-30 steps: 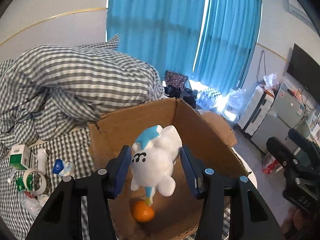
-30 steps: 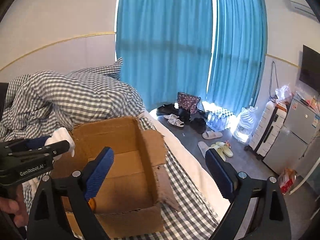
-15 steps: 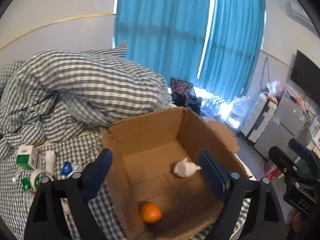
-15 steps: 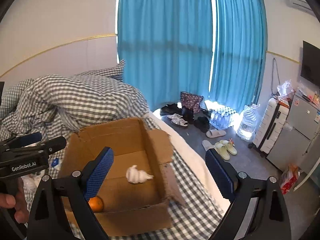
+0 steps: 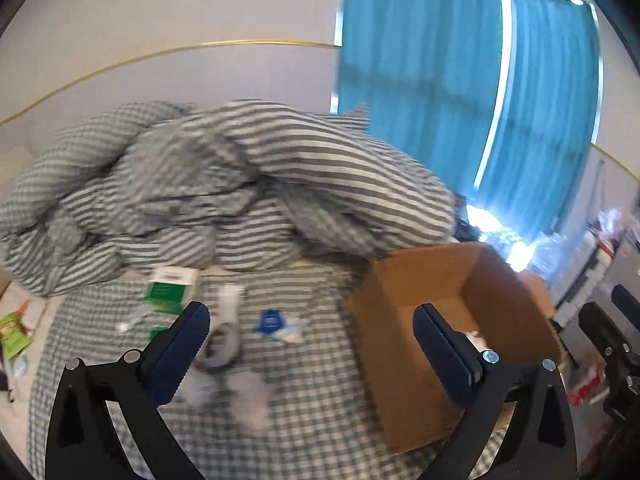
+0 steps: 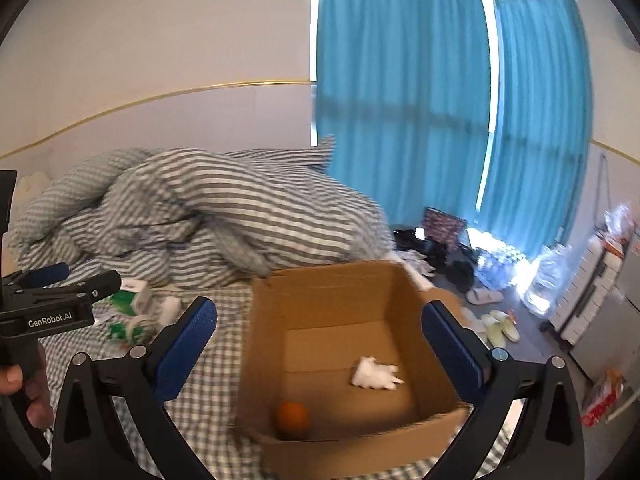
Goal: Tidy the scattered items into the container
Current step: 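Return both tools to the bed and grasp the white lace cloth with the right tool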
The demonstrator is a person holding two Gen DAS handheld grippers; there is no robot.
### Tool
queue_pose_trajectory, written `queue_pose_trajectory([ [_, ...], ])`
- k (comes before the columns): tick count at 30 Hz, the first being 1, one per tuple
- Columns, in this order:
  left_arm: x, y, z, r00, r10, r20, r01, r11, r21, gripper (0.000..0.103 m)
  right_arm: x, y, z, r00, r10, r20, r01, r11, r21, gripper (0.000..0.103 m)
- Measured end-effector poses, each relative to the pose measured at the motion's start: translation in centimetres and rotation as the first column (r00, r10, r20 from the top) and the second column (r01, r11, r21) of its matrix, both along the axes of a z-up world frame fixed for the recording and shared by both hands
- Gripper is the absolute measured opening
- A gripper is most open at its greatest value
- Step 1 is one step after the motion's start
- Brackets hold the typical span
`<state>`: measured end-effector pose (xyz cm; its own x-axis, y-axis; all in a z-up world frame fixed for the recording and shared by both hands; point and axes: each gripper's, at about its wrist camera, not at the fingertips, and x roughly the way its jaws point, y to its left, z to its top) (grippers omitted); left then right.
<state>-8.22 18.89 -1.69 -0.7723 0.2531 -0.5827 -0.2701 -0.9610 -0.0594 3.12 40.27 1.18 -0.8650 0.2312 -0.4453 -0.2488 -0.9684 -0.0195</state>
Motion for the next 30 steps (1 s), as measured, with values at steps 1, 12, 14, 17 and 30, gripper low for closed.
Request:
queue_pose_trajectory([
  [1,0.0,-1.1,0.0,1.000,0.015,-0.001,-0.015,1.000,-0.003,0.103,-0.3,-0.7,0.1,1.000,0.013,0.000,-0.013,1.000,-0.001,0.103],
  [12,0.9,-14.4,-1.1,0.977,0.211,0.011,-0.211,0.977,-0.021,0.103,-4.7,-10.7,-1.9,0.979,0.196,0.049,-0.197,0.980,0.001,0.103],
  [14,0.8,-16.0,-1.7,0.973,0.229,0.025,-0.229,0.973,-0.011,0.103,-5.7,-12.5,-3.0,0.972,0.222,0.078,-0.224,0.974,0.017,0.103],
  [17,0.5,-17.4,-2.9,0.967,0.251,0.042,-0.251,0.968,-0.015,0.103,-7.3,-14.8,-5.1,0.960,0.256,0.117,-0.261,0.965,0.035,0.103],
  [30,-3.4,-20.8,-8.9,0.944,0.299,0.139,-0.293,0.954,-0.062,0.103,-15.6,-18.7,-19.7,0.842,0.360,0.402,-0.370,0.927,-0.056,0.083],
])
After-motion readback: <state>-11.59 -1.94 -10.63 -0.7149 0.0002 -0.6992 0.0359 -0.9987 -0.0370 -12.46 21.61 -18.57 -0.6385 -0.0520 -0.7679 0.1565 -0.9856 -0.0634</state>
